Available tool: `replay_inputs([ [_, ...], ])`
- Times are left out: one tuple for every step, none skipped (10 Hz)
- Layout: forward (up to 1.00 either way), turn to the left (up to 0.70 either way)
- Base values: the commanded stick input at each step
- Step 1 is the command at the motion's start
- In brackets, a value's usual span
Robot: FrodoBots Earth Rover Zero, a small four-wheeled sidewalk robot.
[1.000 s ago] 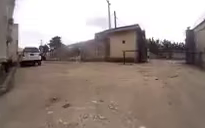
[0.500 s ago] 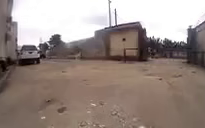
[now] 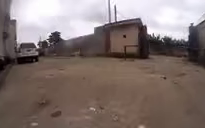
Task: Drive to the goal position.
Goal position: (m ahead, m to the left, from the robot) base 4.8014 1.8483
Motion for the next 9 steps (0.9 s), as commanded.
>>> replay_inputs([
  [0.30, 0.00],
  [0.30, 0.00],
  [0.30, 0.00],
  [0.30, 0.00],
  [0.30, 0.00],
  [0.30, 0.00],
  [0.30, 0.00],
  [0.30, 0.00],
  [0.30, 0.00],
])
